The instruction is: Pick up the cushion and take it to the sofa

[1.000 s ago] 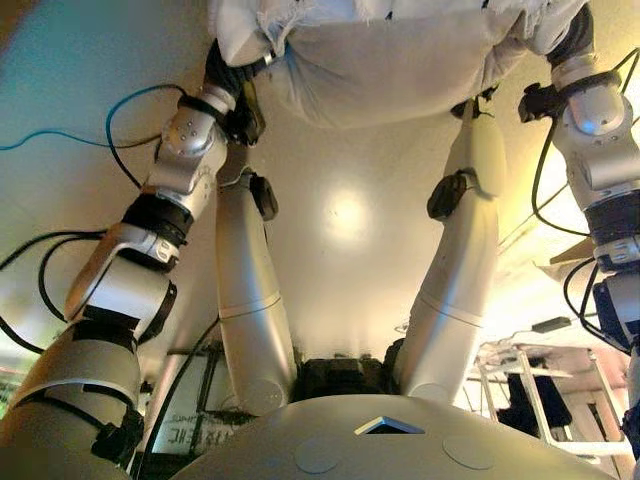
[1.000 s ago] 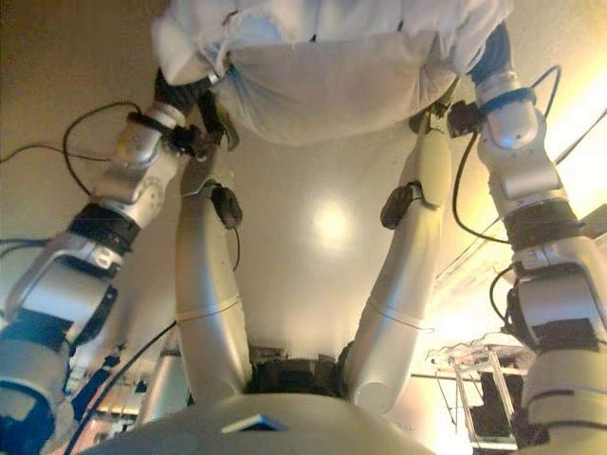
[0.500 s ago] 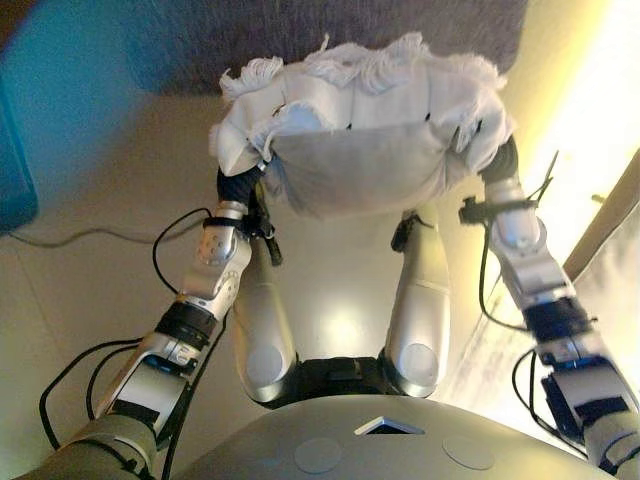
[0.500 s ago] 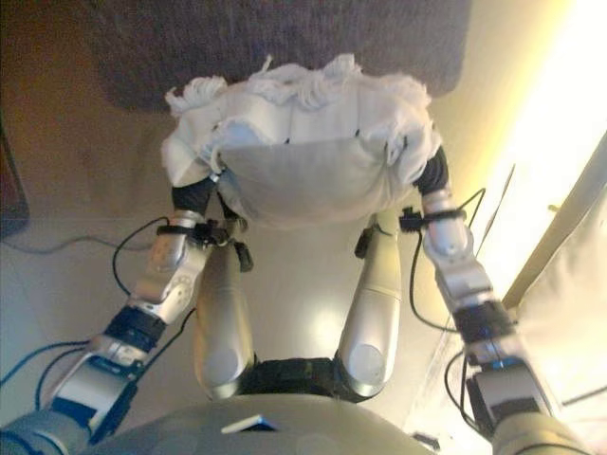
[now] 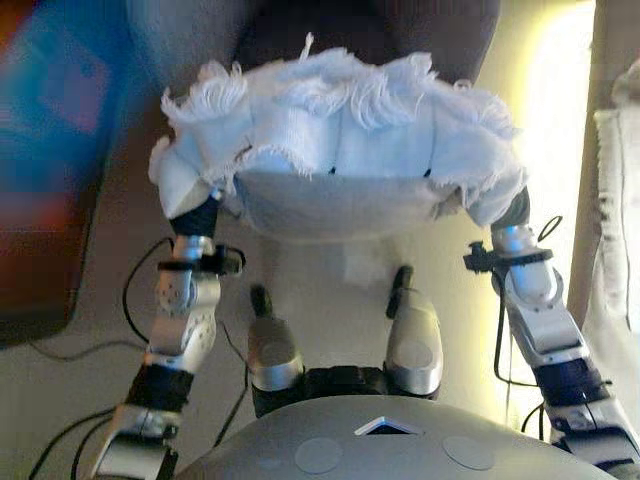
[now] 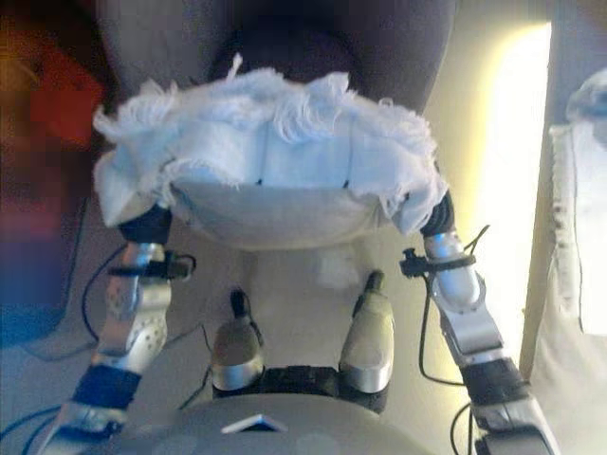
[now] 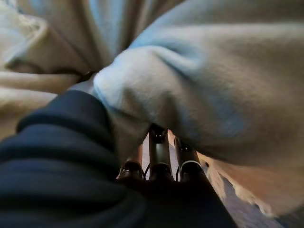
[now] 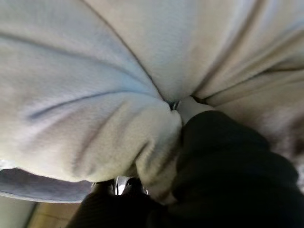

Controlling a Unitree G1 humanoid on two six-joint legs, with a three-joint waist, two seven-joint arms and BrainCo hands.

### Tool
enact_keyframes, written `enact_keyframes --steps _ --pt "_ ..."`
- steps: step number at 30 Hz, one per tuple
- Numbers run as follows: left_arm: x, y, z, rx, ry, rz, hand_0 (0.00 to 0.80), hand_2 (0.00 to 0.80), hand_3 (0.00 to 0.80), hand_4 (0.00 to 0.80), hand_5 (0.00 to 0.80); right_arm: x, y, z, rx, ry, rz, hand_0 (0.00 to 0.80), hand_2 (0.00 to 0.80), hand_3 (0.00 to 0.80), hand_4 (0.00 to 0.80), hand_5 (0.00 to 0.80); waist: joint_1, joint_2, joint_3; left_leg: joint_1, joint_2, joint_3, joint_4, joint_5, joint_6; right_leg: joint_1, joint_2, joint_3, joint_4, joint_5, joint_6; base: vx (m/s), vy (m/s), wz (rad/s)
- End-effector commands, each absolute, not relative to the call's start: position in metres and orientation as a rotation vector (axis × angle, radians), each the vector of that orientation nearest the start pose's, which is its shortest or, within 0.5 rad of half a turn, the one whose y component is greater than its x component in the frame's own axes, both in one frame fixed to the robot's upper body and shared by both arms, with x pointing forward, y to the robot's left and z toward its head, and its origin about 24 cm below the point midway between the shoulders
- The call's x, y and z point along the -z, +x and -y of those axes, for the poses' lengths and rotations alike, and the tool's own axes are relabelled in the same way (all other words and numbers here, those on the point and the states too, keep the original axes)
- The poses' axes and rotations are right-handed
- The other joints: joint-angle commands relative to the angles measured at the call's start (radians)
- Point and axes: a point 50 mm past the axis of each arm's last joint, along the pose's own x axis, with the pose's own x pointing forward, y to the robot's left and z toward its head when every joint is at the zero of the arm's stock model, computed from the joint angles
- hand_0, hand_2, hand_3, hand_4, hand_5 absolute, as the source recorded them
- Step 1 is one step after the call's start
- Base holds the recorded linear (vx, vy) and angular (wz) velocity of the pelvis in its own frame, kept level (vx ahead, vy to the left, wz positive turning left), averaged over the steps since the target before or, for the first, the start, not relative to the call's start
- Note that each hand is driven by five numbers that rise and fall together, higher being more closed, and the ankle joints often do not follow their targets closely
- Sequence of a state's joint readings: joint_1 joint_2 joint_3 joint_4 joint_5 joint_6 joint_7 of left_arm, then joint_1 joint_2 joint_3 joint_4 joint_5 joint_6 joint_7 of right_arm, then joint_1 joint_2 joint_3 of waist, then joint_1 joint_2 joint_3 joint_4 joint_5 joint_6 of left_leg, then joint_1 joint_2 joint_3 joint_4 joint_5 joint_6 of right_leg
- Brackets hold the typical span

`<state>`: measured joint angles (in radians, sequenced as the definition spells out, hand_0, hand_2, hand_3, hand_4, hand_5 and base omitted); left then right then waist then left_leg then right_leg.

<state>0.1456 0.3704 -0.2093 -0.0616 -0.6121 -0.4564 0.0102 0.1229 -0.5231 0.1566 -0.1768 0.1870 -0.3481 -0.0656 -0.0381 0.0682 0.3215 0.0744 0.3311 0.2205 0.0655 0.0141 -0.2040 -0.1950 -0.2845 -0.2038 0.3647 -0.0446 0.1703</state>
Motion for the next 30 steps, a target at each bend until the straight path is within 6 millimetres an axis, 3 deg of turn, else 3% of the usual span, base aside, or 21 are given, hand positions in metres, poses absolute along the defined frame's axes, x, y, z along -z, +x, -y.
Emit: enact_keyframes --steps 1,4,6,11,13,15,16,19,24,30 --pt "-0.087 0.212 -0.167 0.197 -0.340 0.421 0.800 0.800 0.800 0.800 0.800 -0.121 0.207 0.162 -0.308 -0.154 0.544 0.800 0.800 0.800 0.800 0.800 0.008 -0.043 -0.139 -0.030 0.090 -0.045 -0.045 0.093 0.020 0.161 0.041 0.009 -0.052 -0.102 -0.025 0.137 -0.204 0.00" --pt "-0.080 0.211 -0.171 0.126 -0.384 0.375 0.800 0.800 0.800 0.800 0.800 -0.120 0.210 0.155 -0.341 -0.162 0.533 0.800 0.800 0.800 0.800 0.800 0.023 -0.038 -0.145 -0.018 0.102 -0.086 -0.070 0.159 0.007 0.203 0.097 0.014 -0.086 -0.117 -0.047 -0.003 -0.163 -0.16" --pt "-0.083 0.213 -0.172 0.129 -0.391 0.390 0.800 0.800 0.800 0.800 0.800 -0.126 0.212 0.154 -0.347 -0.158 0.561 0.800 0.800 0.800 0.800 0.800 0.035 -0.051 -0.140 -0.047 0.069 -0.110 -0.010 0.171 0.017 0.221 0.110 0.001 -0.139 -0.092 -0.058 -0.138 -0.207 -0.26" --pt "-0.100 0.216 -0.177 0.136 -0.406 0.479 0.800 0.800 0.800 0.800 0.800 -0.138 0.212 0.163 -0.333 -0.169 0.647 0.800 0.800 0.800 0.800 0.800 0.062 -0.078 -0.154 -0.102 -0.131 -0.155 0.103 0.036 0.053 0.269 0.105 -0.043 -0.288 -0.010 -0.065 -0.128 -0.196 -0.06" --pt "-0.105 0.220 -0.176 0.136 -0.417 0.486 0.800 0.800 0.800 0.800 0.800 -0.142 0.214 0.161 -0.314 -0.171 0.671 0.800 0.800 0.800 0.800 0.800 0.061 -0.074 -0.173 -0.067 -0.206 -0.116 0.052 -0.034 0.080 0.278 0.110 -0.069 -0.319 0.008 -0.058 -0.051 -0.040 0.00" --pt "-0.104 0.222 -0.174 0.136 -0.417 0.477 0.800 0.800 0.800 0.800 0.800 -0.142 0.218 0.159 -0.294 -0.148 0.665 0.800 0.800 0.800 0.800 0.800 0.065 -0.074 -0.189 -0.049 -0.199 -0.127 0.007 -0.023 0.073 0.294 0.122 -0.064 -0.359 0.025 -0.057 -0.006 0.041 -0.03" --pt "-0.103 0.224 -0.172 0.136 -0.422 0.468 0.800 0.800 0.800 0.800 0.800 -0.140 0.219 0.156 -0.293 -0.129 0.654 0.800 0.800 0.800 0.800 0.800 0.065 -0.078 -0.199 -0.037 -0.217 -0.130 -0.003 -0.038 0.082 0.300 0.129 -0.060 -0.375 0.030 -0.059 -0.011 0.035 -0.27" --pt "-0.101 0.222 -0.169 0.127 -0.407 0.461 0.800 0.800 0.800 0.800 0.800 -0.132 0.215 0.154 -0.325 -0.110 0.602 0.800 0.800 0.800 0.800 0.800 0.047 -0.081 -0.224 -0.003 -0.222 -0.091 -0.059 -0.034 0.096 0.313 0.143 -0.053 -0.405 0.038 -0.057 -0.006 0.053 -0.15" --pt "-0.098 0.221 -0.173 0.125 -0.393 0.439 0.800 0.800 0.800 0.800 0.800 -0.125 0.211 0.156 -0.339 -0.100 0.561 0.800 0.800 0.800 0.800 0.800 0.043 -0.083 -0.242 0.040 -0.238 -0.091 -0.121 -0.033 0.115 0.333 0.153 -0.038 -0.411 0.032 -0.056 0.023 0.018 0.01" --pt "-0.099 0.223 -0.174 0.144 -0.387 0.444 0.800 0.800 0.800 0.800 0.800 -0.124 0.214 0.153 -0.321 -0.090 0.568 0.800 0.800 0.800 0.800 0.800 0.048 -0.090 -0.244 0.053 -0.246 -0.090 -0.117 -0.048 0.125 0.342 0.158 -0.035 -0.405 0.023 -0.063 0.024 -0.003 0.05"
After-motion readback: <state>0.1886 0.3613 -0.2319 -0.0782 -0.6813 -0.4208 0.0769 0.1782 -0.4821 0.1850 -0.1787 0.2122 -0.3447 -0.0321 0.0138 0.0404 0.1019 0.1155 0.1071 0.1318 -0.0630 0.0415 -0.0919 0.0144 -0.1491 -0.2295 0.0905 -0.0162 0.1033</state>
